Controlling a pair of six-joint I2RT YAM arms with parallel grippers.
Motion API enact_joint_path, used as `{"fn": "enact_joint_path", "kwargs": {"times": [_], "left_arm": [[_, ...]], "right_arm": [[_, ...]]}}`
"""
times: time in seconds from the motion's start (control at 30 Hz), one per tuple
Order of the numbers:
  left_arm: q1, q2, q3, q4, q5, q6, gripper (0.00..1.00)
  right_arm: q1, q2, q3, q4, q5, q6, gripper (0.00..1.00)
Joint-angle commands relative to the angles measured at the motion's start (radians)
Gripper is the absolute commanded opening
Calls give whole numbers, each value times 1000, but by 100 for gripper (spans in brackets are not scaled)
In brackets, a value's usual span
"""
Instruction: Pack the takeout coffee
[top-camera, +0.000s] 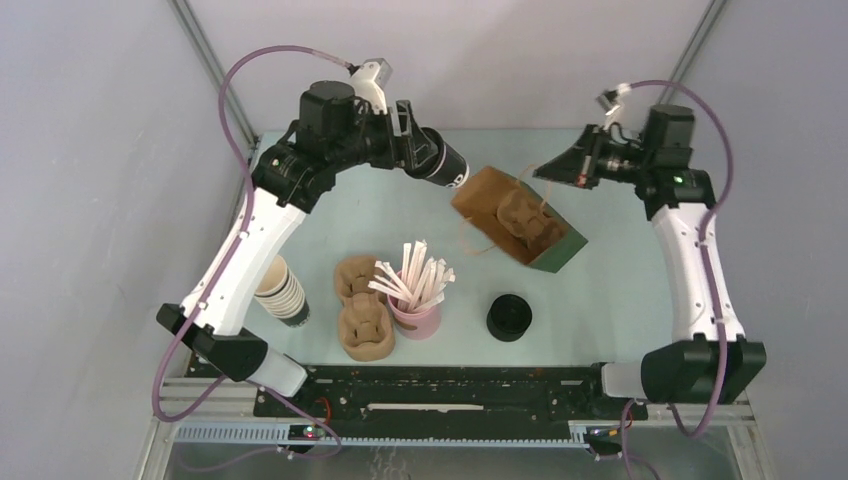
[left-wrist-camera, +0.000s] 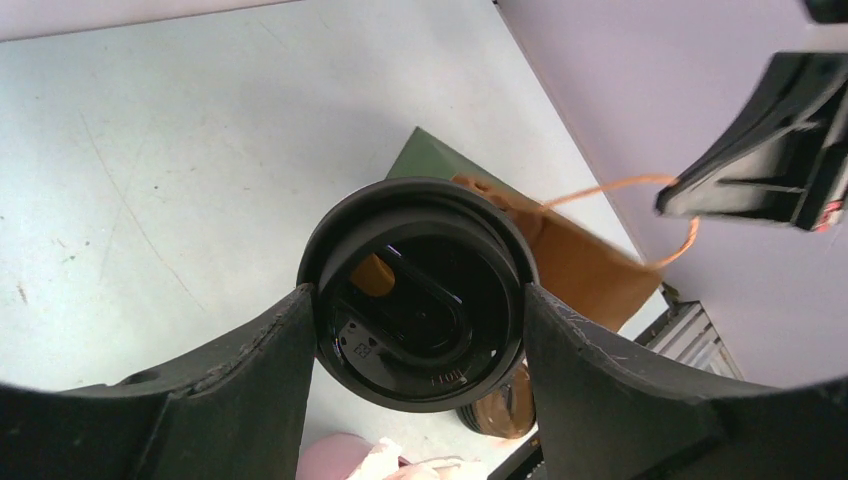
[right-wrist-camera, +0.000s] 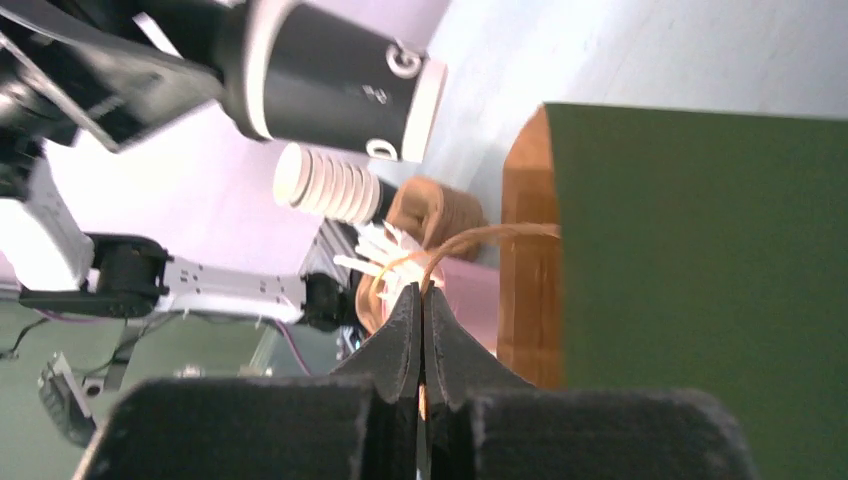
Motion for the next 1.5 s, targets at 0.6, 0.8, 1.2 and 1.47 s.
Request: {"fn": "enact_joint_path", "kwargs": {"times": [0.6,0.8,1.2,1.47], "left_arm": [[-26,-77,-144,140,112,-65,28],[-53,-31,-149,191,119,-93,27],[-106,81,-82,151,31,-77,25],[-156,144,-69,154,-87,-72,25]], "right_arm": [[8,-30,-148,519,34,410,0],[-2,-16,-148,577,14,467,0],[-12,-52,-203,612,-11,489,0],[-23,-71,-266,673,-2,642,0]]}}
